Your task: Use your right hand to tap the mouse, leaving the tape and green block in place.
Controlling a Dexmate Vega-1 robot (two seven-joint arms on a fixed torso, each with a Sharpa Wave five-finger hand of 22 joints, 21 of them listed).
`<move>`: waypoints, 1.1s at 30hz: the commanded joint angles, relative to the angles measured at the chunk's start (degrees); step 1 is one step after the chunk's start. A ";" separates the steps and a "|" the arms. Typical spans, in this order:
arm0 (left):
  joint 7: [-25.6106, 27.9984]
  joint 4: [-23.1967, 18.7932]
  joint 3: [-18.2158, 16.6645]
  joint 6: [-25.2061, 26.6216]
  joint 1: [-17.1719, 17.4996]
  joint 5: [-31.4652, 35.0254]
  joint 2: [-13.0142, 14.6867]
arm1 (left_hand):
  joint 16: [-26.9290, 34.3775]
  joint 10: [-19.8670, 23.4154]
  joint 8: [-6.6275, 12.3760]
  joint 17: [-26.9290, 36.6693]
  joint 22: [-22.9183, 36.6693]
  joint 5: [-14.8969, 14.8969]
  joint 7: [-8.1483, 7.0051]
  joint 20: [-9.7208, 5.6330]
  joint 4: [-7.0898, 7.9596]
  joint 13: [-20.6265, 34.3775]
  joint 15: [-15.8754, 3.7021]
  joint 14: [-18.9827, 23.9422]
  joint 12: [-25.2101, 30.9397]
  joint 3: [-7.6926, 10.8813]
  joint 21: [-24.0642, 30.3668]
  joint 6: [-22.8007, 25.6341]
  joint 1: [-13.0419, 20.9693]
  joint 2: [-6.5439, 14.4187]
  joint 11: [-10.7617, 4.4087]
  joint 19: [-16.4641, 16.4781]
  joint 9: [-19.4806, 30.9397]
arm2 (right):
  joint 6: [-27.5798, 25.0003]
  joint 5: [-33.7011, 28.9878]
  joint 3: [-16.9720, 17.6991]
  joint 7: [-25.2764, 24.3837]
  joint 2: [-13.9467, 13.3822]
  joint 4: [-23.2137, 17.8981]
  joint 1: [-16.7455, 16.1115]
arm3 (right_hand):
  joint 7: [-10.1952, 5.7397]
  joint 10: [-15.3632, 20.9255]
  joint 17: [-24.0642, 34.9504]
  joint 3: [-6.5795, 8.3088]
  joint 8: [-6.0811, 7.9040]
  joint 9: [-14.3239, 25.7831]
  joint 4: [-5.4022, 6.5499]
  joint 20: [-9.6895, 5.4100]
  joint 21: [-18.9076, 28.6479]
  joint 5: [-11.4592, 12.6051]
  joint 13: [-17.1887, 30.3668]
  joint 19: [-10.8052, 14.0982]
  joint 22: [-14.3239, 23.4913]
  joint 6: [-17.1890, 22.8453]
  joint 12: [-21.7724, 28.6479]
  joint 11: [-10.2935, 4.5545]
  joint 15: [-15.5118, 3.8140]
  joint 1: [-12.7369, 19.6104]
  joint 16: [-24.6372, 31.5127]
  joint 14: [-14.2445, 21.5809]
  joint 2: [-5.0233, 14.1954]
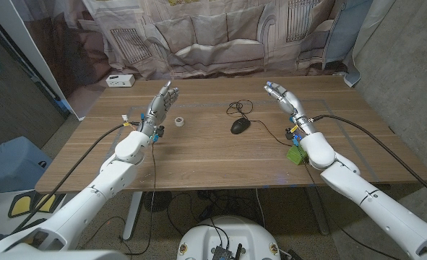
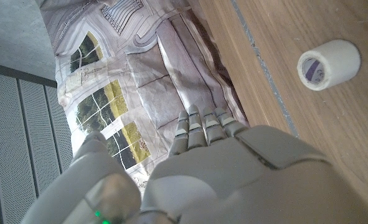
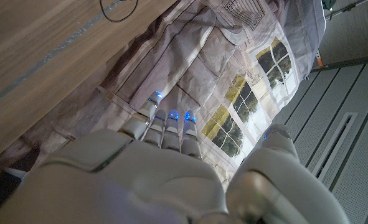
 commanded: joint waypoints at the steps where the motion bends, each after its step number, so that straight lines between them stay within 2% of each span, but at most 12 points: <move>1: -0.06 -0.32 0.94 -0.03 0.08 0.69 -0.45 | 0.15 0.67 -0.02 0.23 0.23 0.01 -0.01 0.11 -0.28 -0.01 0.07 0.72 0.18 0.27 -0.10 0.67 0.65 0.21 -0.11 0.26 0.29 | -4.94 -12.75 -0.68 -5.59 -2.09 -3.00 -0.73 | 0.13 0.45 0.15 0.25 0.07 0.07 -0.37 -0.50 0.06 0.33 0.09 0.38 0.09 0.25 0.00 -0.30 -0.54 0.85 0.06 0.30 -0.07; 4: 0.34 -0.86 1.34 0.54 -0.06 1.71 -0.08 | 0.13 0.80 -0.04 0.23 0.23 0.00 0.01 0.12 -0.31 -0.01 0.07 0.80 0.20 0.27 -0.12 0.77 0.67 0.24 -0.21 0.28 0.29 | -10.13 -18.54 -0.97 -7.94 -3.15 -6.01 -1.53 | 0.18 0.37 0.15 0.29 0.04 0.07 -0.38 -0.59 -0.03 0.36 0.08 0.22 0.09 0.22 -0.06 -0.37 -0.53 0.94 -0.05 0.11 0.02; 6: 0.28 -0.90 1.51 0.60 -0.19 2.06 0.05 | 0.23 1.05 -0.06 0.23 0.23 -0.01 0.01 0.13 -0.35 -0.02 0.06 1.16 0.27 0.28 -0.14 0.89 0.69 0.27 -0.16 0.30 0.29 | -11.53 -20.11 -1.22 -8.70 -3.42 -6.71 -1.68 | 0.06 0.29 0.14 0.32 -0.03 0.07 -0.38 -0.55 -0.16 0.40 0.08 -0.02 0.09 0.07 -0.14 -0.40 -0.56 0.99 -0.17 -0.09 0.10; 9: -0.27 -0.66 1.67 0.30 -0.38 2.06 0.04 | 0.32 1.43 -0.10 0.23 0.23 -0.02 0.09 0.20 -0.40 -0.02 0.12 1.63 0.35 0.28 -0.18 1.06 0.72 0.32 -0.14 0.32 0.30 | -12.22 -20.57 -1.41 -9.06 -3.65 -7.09 -1.74 | -0.22 -0.10 0.15 0.32 -0.02 0.07 -0.36 -0.58 -0.19 0.43 0.07 -0.02 0.08 0.13 -0.35 -0.97 -0.72 1.00 -0.21 -0.10 0.18; 19: -2.70 0.60 1.01 0.06 -0.34 -1.05 -0.18 | -0.27 0.51 -0.79 0.25 0.24 -0.09 0.28 0.45 -0.58 -0.03 0.66 0.76 -0.21 0.19 -0.41 0.10 0.72 0.31 0.20 0.07 0.31 | -15.60 -22.89 -2.65 -9.20 -4.38 -8.23 -1.22 | -0.83 -0.72 0.18 0.27 -0.34 0.07 -0.26 -0.46 -0.56 0.49 0.05 -0.86 0.08 -0.70 -0.69 -1.55 -0.42 0.94 -0.58 -0.85 0.32; 29: -2.36 0.02 1.03 1.35 -0.38 -1.08 0.28 | -0.53 -0.09 -1.06 0.28 0.26 -0.14 0.61 0.77 -0.59 -0.02 0.87 0.26 -0.58 0.06 -0.68 -0.19 0.53 0.33 0.67 -0.49 0.32 | -18.97 -25.23 -4.70 -7.95 -4.78 -9.26 0.47 | -2.24 -1.85 0.32 0.19 0.00 0.05 0.03 -0.21 -1.26 0.51 0.05 -3.44 0.11 0.27 -1.10 -2.29 0.04 0.61 -1.38 -3.09 0.81; 31: -2.46 0.01 1.11 1.51 -0.47 -1.09 0.31 | -0.55 -0.15 -1.13 0.30 0.28 -0.14 0.76 0.96 -0.48 -0.02 1.01 0.17 -0.66 0.57 -0.71 -0.23 0.76 1.46 0.75 -0.57 0.33 | -19.31 -25.66 -5.12 -7.74 -4.83 -9.25 0.89 | -2.46 -2.15 0.33 0.17 0.05 0.05 0.05 -0.03 -1.32 0.50 0.05 -3.83 0.11 0.45 -1.19 -2.28 0.07 0.58 -1.44 -3.33 0.85; 33: -2.54 0.03 1.13 1.59 -0.53 -1.21 0.26 | -0.60 -0.07 -1.21 0.33 0.31 -0.25 0.91 1.13 -0.29 -0.01 1.15 0.02 -0.75 2.00 -0.71 -0.20 1.51 4.45 0.94 -0.62 0.35 | -20.00 -26.14 -5.56 -7.10 -5.03 -9.46 1.35 | -2.77 -2.26 0.33 0.15 0.22 0.05 0.07 0.39 -1.45 0.50 0.05 -4.60 0.13 0.99 -1.19 -2.31 0.12 0.54 -1.59 -3.84 0.91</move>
